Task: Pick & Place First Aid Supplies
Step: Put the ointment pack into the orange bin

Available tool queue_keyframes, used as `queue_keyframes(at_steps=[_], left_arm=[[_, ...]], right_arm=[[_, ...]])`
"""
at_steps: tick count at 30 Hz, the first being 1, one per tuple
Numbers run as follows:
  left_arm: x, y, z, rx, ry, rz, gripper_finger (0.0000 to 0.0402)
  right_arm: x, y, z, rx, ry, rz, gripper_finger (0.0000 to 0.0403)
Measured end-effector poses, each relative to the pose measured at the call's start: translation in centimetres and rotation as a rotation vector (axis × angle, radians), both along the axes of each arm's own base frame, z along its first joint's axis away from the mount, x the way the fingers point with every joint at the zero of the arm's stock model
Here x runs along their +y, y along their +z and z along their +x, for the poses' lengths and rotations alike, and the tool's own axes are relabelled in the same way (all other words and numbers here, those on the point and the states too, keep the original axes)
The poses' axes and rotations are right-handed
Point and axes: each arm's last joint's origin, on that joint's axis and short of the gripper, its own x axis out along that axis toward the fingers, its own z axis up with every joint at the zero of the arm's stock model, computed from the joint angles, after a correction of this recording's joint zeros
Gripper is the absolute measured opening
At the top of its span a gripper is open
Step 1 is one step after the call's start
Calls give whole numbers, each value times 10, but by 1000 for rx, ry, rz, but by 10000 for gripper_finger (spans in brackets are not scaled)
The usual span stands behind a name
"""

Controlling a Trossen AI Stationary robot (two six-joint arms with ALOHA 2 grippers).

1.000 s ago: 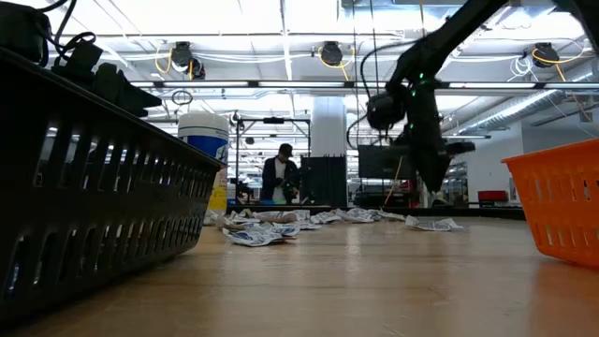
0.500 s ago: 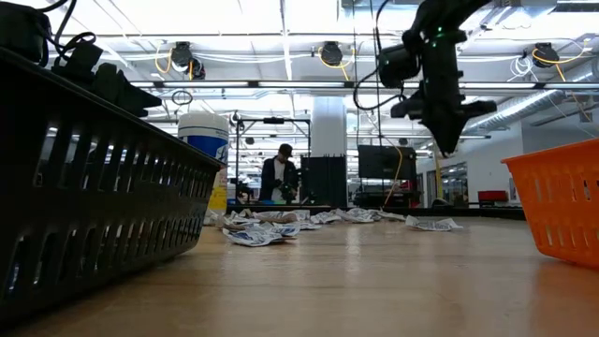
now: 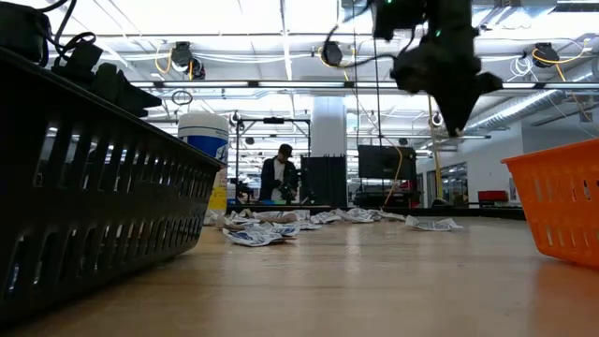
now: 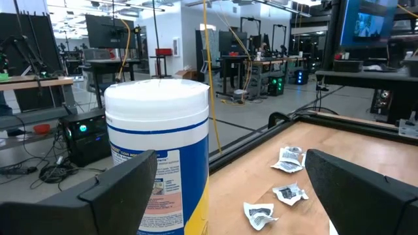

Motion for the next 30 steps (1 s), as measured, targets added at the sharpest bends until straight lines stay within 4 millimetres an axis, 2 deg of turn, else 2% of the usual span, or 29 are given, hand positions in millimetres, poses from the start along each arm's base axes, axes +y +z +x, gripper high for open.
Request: queue_keyframes(at_steps=[9,15,22,30], left_arm=[[0,0,0,0,0,0,397],[0,0,0,0,0,0,397],[0,0,0,0,0,0,397],[0,0,0,0,0,0,397]], right_arm=[[87,0,-3,-33,35,40,0],[133,1,-13,-67,5,93,0],[167,1,-23,-101,-34,136,0],[195,-18,-9,-154,-22,183,0]])
